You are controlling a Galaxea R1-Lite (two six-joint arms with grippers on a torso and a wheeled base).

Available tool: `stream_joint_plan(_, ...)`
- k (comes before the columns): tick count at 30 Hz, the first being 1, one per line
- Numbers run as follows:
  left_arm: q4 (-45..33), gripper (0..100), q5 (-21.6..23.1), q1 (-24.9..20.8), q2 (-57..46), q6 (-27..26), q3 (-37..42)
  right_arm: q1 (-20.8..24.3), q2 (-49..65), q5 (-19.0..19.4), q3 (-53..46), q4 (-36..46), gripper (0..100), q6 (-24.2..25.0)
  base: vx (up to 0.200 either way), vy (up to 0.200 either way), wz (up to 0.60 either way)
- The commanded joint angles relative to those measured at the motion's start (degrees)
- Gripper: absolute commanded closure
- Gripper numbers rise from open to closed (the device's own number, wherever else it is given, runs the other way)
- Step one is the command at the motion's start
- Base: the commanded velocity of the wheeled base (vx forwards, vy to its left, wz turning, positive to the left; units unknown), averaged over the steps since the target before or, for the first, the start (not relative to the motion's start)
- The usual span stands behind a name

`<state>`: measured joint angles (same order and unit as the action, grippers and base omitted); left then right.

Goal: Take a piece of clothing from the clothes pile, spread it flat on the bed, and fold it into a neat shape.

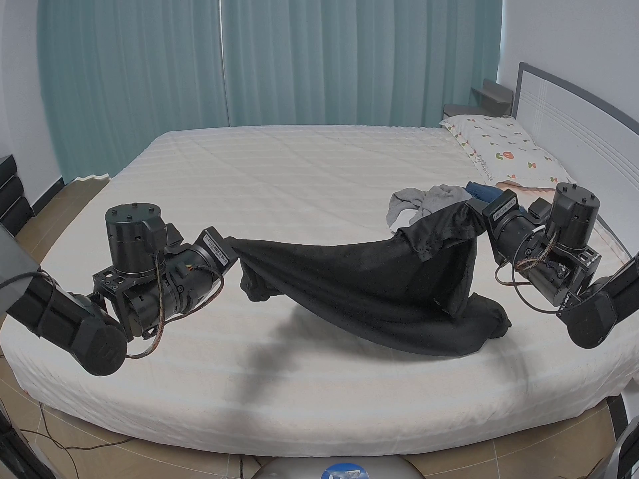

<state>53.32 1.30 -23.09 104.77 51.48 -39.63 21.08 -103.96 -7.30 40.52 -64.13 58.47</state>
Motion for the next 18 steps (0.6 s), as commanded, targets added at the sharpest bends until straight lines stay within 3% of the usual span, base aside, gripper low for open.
stream_joint_plan(1,0.03,100,0.10,0.24,-0.18,0.11,-0.27,0.02,0.51,-0.08,-0.53,-1.34,100,-0.19,0.000,0.200,0.00)
stream_joint_plan(11,0.03,100,0.28,0.41,-0.35,0.37,-0.89,-1.57,3.24,0.27,-0.44,-0.29,100,-1.69,0.000,0.200,0.00)
stream_joint_plan(18,-0.41,100,0.89,0.33,-0.35,0.11,-1.85,-2.27,5.26,0.27,-2.82,0.77,100,-3.36,0.000,0.000,0.00)
